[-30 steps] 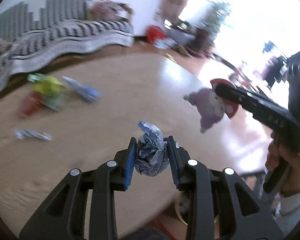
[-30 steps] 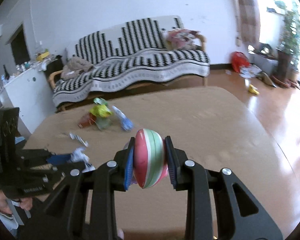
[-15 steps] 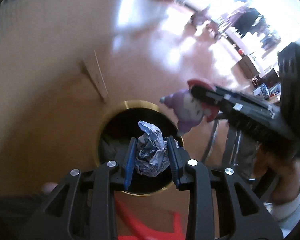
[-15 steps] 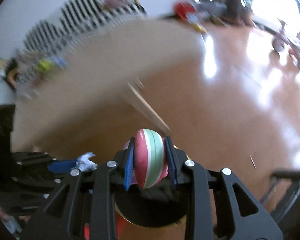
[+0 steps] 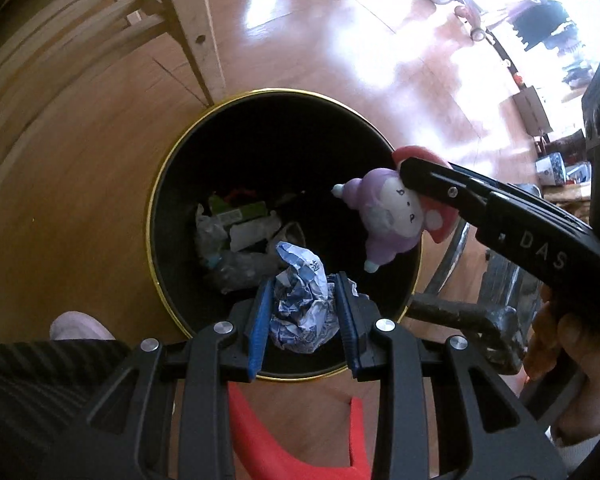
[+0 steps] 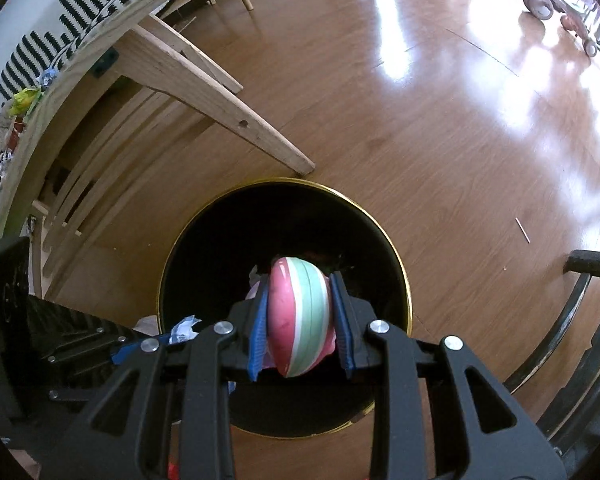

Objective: Collect trash
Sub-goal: 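Carry foil wrapper and ball toy over the bin and open both tools, then bring both tools back over the table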

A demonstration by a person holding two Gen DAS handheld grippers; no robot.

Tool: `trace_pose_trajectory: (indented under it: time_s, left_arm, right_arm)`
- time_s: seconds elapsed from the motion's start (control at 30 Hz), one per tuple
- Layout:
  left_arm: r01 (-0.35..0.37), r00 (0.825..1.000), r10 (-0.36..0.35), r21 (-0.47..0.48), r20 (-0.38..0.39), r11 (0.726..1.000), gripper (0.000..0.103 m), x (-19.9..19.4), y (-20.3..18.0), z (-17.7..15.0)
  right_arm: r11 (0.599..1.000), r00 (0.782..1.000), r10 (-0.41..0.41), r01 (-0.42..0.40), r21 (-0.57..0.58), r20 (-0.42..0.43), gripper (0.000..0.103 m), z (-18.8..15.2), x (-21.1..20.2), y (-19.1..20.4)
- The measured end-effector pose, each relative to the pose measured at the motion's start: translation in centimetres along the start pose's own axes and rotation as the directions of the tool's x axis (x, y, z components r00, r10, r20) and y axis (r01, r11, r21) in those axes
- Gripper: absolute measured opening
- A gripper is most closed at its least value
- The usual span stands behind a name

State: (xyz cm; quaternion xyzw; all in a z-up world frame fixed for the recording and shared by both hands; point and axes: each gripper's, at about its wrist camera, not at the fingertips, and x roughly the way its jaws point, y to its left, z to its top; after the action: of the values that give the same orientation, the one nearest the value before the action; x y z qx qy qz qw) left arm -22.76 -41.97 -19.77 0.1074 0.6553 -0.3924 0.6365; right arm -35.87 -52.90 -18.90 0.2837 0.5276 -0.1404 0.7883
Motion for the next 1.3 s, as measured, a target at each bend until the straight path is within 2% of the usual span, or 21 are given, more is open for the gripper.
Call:
trace_pose_trajectory:
  time_s: [0.33, 0.37, 0.4, 0.43, 0.47, 0.5, 0.53, 0.6, 0.67, 0.77, 0.83, 0.9, 0.97, 1.0, 1.03, 1.1, 1.2, 1.23, 1.3]
  left_arm:
    - [0.002, 1.000, -0.002, -0.003, 0.022, 1.000, 0.032, -0.8, 0.0, -0.8]
    - [-0.003, 1.000, 0.003, -0.007, 0.027, 1.000, 0.035, -1.1, -0.2, -0.8]
    - [-0.009, 0.999, 0.009, -0.016, 0.038, 1.000, 0.045, -1.3, -0.1, -0.7]
    - [-0.008, 0.999, 0.009, -0.022, 0.043, 1.000, 0.055, -1.5, -0.2, -0.7]
    - [-0.013, 0.999, 0.014, -0.026, 0.048, 1.000, 0.082, -1.6, -0.2, -0.7]
    - [-0.021, 0.998, 0.022, -0.026, 0.055, 0.999, 0.097, -1.7, -0.2, -0.7]
    - [-0.020, 0.998, 0.022, -0.022, 0.066, 1.000, 0.097, -1.9, -0.4, -0.7]
    - [0.001, 0.998, -0.001, -0.008, 0.062, 1.000, 0.097, -2.0, -0.8, -0.8]
    - [0.000, 0.998, -0.001, 0.010, 0.058, 1.000, 0.097, -2.3, -1.2, -0.9]
    - [0.025, 0.994, -0.029, 0.047, 0.101, 0.999, 0.097, -4.7, -2.1, -0.7]
    - [0.035, 0.980, -0.047, 0.069, 0.191, 0.997, 0.097, -8.6, -2.2, -0.5]
    - [0.009, 0.955, -0.036, 0.092, 0.295, 0.996, 0.097, -13.0, -1.8, -0.4]
    - [-0.049, 0.923, 0.014, 0.081, 0.386, 0.996, 0.097, -17.1, -0.6, -0.3]
    - [-0.076, 0.899, 0.046, 0.053, 0.436, 0.996, 0.097, -19.6, 0.6, -0.2]
    - [-0.087, 0.882, 0.065, 0.026, 0.466, 0.996, 0.097, -21.3, 1.8, -0.2]
    - [-0.158, 0.840, 0.159, -0.046, 0.519, 0.986, 0.097, -24.6, 5.1, -0.2]
    - [-0.245, 0.795, 0.301, -0.174, 0.527, 0.954, 0.097, -27.7, 10.8, -0.4]
    - [-0.265, 0.787, 0.348, -0.230, 0.509, 0.936, 0.097, -28.4, 13.1, -0.5]
    - [-0.272, 0.789, 0.408, -0.334, 0.460, 0.903, 0.097, -29.1, 17.3, -0.6]
  right_arm:
    - [1.000, 1.000, 0.008, -0.008, 0.014, -0.012, 0.029, 0.3, 0.5, -0.2]
    - [1.000, 1.000, 0.014, -0.014, 0.016, -0.016, 0.030, 0.3, 0.5, -0.2]
    - [1.000, 0.999, 0.024, -0.023, 0.019, -0.025, 0.032, 0.5, 0.6, -0.2]
    - [0.999, 0.999, 0.032, -0.031, 0.024, -0.034, 0.035, 0.6, 0.6, -0.2]
    - [0.999, 0.999, 0.024, -0.023, 0.028, -0.028, 0.059, 0.7, 0.6, -0.2]
    - [0.999, 1.000, 0.015, -0.015, 0.033, -0.012, 0.086, 0.8, 0.3, -0.3]
    - [0.999, 1.000, 0.009, -0.010, 0.042, 0.009, 0.093, 1.0, -0.1, -0.5]
    - [0.998, 0.999, -0.004, 0.001, 0.070, 0.044, 0.096, 1.6, -1.1, -1.0]
    - [0.996, 0.995, -0.038, 0.030, 0.082, 0.094, 0.096, 2.3, -2.6, -1.5]
    - [0.996, 0.977, -0.064, 0.051, 0.067, 0.202, 0.096, 3.1, -5.4, -1.2]
    - [0.998, 0.963, -0.054, 0.043, 0.048, 0.264, 0.096, 3.8, -7.0, -0.5]
    - [0.999, 0.946, -0.033, 0.037, -0.005, 0.322, 0.096, 4.7, -8.5, 1.5]
    - [0.997, 0.936, -0.009, 0.034, -0.065, 0.352, 0.096, 5.8, -9.2, 3.9]
    - [0.995, 0.933, 0.010, 0.027, -0.097, 0.361, 0.096, 6.4, -9.4, 5.3]
    - [0.992, 0.930, 0.028, 0.020, -0.128, 0.365, 0.096, 7.2, -9.4, 6.5]
    - [0.981, 0.928, 0.073, 0.000, -0.196, 0.365, 0.096, 8.7, -9.1, 10.0]
    - [0.957, 0.928, 0.135, -0.032, -0.288, 0.348, 0.096, 10.6, -7.8, 15.2]
    - [0.948, 0.928, 0.149, -0.037, -0.315, 0.340, 0.096, 10.9, -7.2, 17.0]
    - [0.926, 0.932, 0.174, -0.045, -0.376, 0.319, 0.096, 12.0, -6.0, 20.6]
